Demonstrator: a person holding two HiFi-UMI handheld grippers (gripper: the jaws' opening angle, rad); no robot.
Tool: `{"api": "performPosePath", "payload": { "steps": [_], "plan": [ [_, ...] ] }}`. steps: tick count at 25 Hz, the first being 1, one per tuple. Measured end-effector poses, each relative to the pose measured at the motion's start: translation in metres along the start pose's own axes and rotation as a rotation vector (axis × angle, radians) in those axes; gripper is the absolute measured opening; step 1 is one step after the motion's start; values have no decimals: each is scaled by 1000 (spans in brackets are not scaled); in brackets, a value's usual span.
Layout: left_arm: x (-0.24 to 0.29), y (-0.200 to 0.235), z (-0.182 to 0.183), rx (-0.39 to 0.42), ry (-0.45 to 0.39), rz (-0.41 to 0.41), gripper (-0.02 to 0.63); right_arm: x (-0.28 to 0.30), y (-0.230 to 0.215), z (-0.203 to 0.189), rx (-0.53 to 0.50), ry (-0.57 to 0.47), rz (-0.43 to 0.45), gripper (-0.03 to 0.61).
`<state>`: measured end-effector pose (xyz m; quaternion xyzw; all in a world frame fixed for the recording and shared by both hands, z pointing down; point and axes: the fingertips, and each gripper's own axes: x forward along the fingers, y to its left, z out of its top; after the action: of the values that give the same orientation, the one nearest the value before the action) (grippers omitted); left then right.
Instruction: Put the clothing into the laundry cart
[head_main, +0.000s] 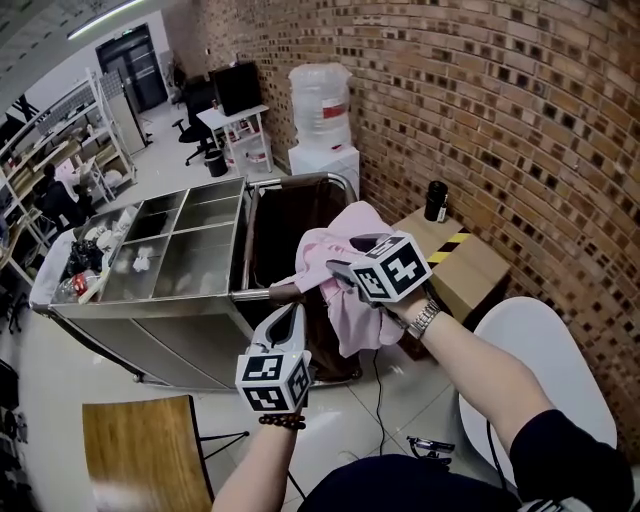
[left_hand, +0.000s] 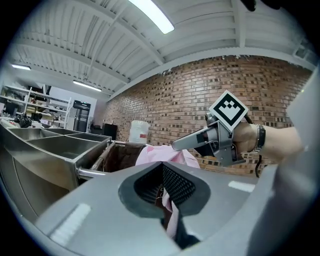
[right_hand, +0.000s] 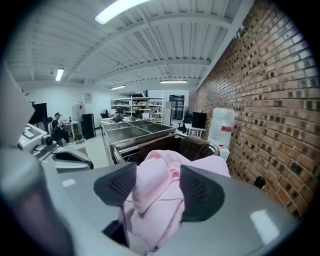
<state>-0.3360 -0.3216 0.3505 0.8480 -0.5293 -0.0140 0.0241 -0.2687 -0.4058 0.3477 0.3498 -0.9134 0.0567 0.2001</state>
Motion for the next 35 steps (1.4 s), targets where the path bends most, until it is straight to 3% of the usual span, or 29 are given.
{"api": "performPosePath", "payload": {
  "steps": [18, 35],
  "plan": [
    [-24, -115, -1, 25, -8, 59, -2, -124, 39, -28, -44, -154, 108, 235],
    [-90, -215, 13, 63, -48, 126, -2, -253, 92, -57, -99, -378, 114, 21]
  ]
}}
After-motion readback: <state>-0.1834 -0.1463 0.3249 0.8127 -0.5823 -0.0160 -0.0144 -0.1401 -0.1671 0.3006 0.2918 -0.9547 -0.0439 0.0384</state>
